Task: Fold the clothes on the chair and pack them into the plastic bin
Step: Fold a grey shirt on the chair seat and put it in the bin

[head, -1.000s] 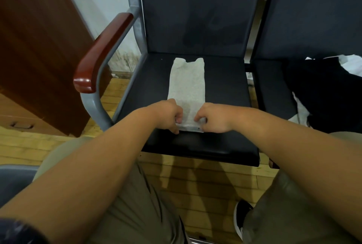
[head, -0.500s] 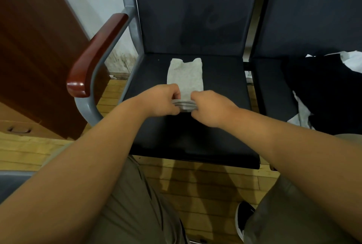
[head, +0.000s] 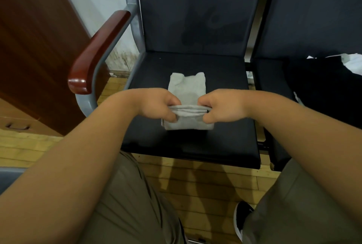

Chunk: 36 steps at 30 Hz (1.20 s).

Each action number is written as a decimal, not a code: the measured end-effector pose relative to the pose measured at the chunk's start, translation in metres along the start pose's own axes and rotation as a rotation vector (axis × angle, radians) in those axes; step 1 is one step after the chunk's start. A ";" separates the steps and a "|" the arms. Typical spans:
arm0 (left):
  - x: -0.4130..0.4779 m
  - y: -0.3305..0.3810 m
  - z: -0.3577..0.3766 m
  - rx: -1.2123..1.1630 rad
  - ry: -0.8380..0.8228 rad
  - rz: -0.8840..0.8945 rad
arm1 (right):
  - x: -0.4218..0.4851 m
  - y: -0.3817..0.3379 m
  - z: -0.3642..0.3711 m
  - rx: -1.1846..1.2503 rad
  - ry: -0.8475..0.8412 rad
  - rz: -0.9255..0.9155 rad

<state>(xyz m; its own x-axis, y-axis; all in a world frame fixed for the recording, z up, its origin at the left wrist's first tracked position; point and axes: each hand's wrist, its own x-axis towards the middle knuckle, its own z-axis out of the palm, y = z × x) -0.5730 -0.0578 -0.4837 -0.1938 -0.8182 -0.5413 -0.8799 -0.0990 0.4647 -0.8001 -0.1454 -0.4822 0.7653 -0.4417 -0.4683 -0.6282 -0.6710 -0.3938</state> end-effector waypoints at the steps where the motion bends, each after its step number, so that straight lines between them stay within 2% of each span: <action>1: -0.004 0.001 0.000 -0.076 -0.085 0.004 | -0.004 0.000 -0.002 0.062 -0.068 -0.001; 4: -0.009 0.002 0.001 -0.224 -0.248 0.008 | -0.008 0.003 -0.002 0.334 -0.254 -0.035; 6: -0.007 -0.001 0.000 -0.215 -0.218 0.003 | -0.004 0.007 0.000 0.428 -0.268 -0.047; 8: -0.002 -0.005 -0.003 -0.141 -0.104 -0.008 | 0.003 0.011 0.001 0.463 -0.209 -0.035; 12: 0.015 -0.011 -0.006 -0.117 0.109 -0.050 | 0.019 0.018 -0.005 0.436 0.010 0.018; 17: 0.040 -0.009 -0.009 -0.089 0.197 -0.083 | 0.044 0.028 -0.007 0.439 0.163 0.107; 23: 0.058 -0.021 -0.011 -0.001 0.179 -0.165 | 0.068 0.032 -0.008 0.359 0.156 0.160; 32: 0.077 -0.040 -0.006 0.085 0.369 -0.231 | 0.088 0.037 -0.003 0.267 0.140 0.226; 36: 0.086 -0.048 0.000 0.113 0.389 -0.264 | 0.093 0.044 0.003 0.223 0.150 0.227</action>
<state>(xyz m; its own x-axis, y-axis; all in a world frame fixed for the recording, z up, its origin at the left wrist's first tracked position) -0.5475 -0.1231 -0.5519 0.1997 -0.9267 -0.3182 -0.9230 -0.2870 0.2564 -0.7569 -0.2143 -0.5455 0.6045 -0.6583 -0.4485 -0.7870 -0.4067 -0.4638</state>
